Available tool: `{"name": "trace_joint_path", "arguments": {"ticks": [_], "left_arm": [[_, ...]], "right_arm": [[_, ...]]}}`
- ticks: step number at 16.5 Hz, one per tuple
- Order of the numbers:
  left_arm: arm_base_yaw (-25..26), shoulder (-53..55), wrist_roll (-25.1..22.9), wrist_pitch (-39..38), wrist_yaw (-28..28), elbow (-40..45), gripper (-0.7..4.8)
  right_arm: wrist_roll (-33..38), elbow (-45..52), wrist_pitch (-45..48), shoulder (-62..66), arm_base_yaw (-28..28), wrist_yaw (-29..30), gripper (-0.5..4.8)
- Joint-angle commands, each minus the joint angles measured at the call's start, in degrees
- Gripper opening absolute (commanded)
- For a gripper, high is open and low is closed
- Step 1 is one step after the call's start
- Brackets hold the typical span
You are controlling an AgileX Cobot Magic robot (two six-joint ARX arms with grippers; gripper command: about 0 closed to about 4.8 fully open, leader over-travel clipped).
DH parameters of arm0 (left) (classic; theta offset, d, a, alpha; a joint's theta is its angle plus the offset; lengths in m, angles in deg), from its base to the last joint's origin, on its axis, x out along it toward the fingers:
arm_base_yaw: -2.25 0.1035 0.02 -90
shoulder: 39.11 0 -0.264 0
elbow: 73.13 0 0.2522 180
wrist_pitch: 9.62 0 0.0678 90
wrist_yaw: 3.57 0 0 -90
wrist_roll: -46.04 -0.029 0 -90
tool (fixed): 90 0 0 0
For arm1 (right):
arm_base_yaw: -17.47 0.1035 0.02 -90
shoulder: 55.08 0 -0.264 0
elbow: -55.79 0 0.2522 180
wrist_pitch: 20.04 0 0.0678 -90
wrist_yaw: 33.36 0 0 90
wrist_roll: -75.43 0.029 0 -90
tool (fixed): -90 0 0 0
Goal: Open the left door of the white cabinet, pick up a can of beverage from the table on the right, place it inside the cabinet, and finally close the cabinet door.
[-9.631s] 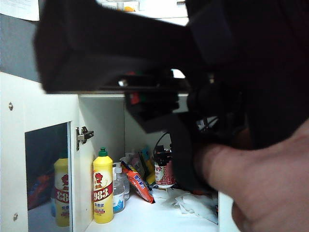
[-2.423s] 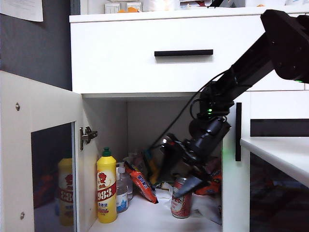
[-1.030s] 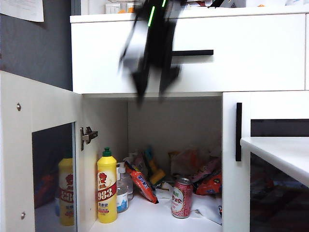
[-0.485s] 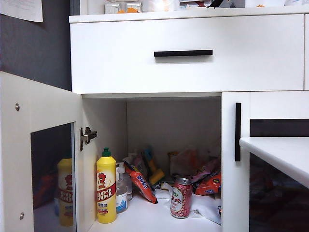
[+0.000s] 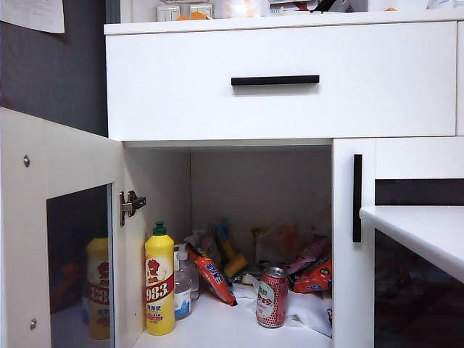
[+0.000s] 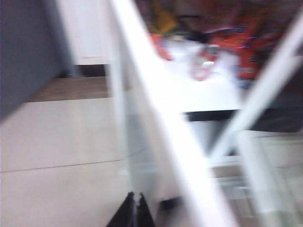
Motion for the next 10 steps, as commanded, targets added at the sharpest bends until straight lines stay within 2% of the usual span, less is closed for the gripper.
{"name": "trace_joint_path", "arguments": {"ticks": [1,3,5,6,7,9,10], "left_arm": [[0.04,0.07,-1.33,13.46,1.97,-0.15,-0.05],[0.04,0.07,-5.62,24.35,3.48,-0.17,-0.05],[0.04,0.09,-6.93,29.38,7.19,-0.28,0.02],[0.04,0.07,-9.90,28.98,7.82,-0.31,0.78],[0.04,0.02,-13.35,28.57,7.74,-0.33,1.68],[0.04,0.07,-16.48,28.52,7.80,-0.50,1.92],[0.04,0.07,-16.98,28.13,7.91,-0.57,1.93]], "right_arm": [[0.11,12.48,10.38,-9.99,-2.54,-0.26,3.68],[0.09,32.63,32.74,-18.91,-2.60,-0.22,3.68],[0.11,51.98,56.33,-25.18,-2.56,-0.04,3.68],[0.11,59.89,60.08,-27.74,-2.49,-0.02,3.68],[0.09,64.61,58.64,-29.42,-2.51,-0.22,3.68],[0.09,72.35,52.59,-32.41,-3.37,-1.95,3.68],[0.11,79.91,51.04,-33.99,-2.95,-1.29,3.68]]}}
